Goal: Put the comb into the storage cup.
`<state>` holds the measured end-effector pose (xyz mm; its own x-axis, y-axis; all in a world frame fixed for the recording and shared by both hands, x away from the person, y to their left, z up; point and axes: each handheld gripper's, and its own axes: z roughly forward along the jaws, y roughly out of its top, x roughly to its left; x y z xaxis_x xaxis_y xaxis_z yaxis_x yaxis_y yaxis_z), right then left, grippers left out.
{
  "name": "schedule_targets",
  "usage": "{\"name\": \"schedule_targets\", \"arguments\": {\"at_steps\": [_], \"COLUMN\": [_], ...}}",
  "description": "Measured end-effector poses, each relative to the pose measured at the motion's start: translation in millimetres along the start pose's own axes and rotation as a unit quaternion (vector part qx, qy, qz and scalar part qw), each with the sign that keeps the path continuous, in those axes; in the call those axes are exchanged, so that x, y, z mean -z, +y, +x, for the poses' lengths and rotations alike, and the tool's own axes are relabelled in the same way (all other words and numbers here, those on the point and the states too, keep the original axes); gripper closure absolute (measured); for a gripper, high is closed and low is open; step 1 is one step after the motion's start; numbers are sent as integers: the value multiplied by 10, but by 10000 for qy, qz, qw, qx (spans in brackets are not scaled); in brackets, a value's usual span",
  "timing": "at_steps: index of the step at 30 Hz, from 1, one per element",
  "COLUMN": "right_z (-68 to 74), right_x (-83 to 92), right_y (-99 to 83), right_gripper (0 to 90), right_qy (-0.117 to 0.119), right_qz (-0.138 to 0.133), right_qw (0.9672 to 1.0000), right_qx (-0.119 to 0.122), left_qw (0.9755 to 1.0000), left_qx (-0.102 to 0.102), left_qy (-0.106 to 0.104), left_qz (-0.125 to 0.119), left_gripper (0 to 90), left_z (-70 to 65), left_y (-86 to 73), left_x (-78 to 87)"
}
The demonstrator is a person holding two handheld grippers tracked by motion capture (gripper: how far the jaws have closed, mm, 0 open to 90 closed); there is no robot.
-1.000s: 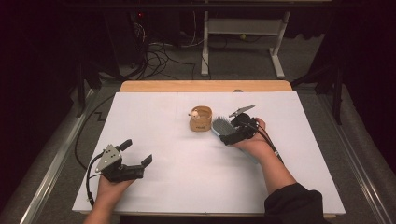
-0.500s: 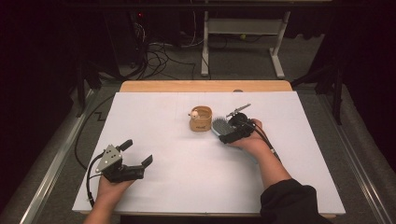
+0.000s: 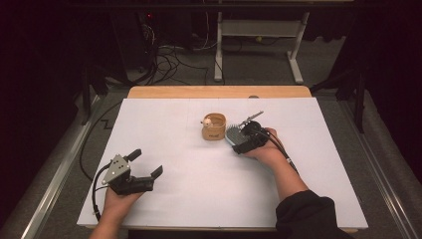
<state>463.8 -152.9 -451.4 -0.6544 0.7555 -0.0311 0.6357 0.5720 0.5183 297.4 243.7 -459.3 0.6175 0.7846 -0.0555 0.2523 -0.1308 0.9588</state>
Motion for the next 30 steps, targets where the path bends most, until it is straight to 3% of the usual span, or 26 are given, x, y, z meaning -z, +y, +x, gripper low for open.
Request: {"name": "schedule_targets", "arguments": {"at_steps": [23,30], "right_z": [28,1], "right_x": [12,108], "right_y": [12,-11], "right_gripper": [206,207], "right_qy": [-109,-191], "right_qz": [78,47], "right_qw": [9999,9998], "right_qx": [-82,-65], "left_qw": [10000,10000], "left_qx": [-15,-5], "left_qy": [4,6], "left_qz": [9,6], "left_gripper": [28,27], "left_z": [-1,3], "left_y": [-1,-2], "left_x": [1,-4]}}
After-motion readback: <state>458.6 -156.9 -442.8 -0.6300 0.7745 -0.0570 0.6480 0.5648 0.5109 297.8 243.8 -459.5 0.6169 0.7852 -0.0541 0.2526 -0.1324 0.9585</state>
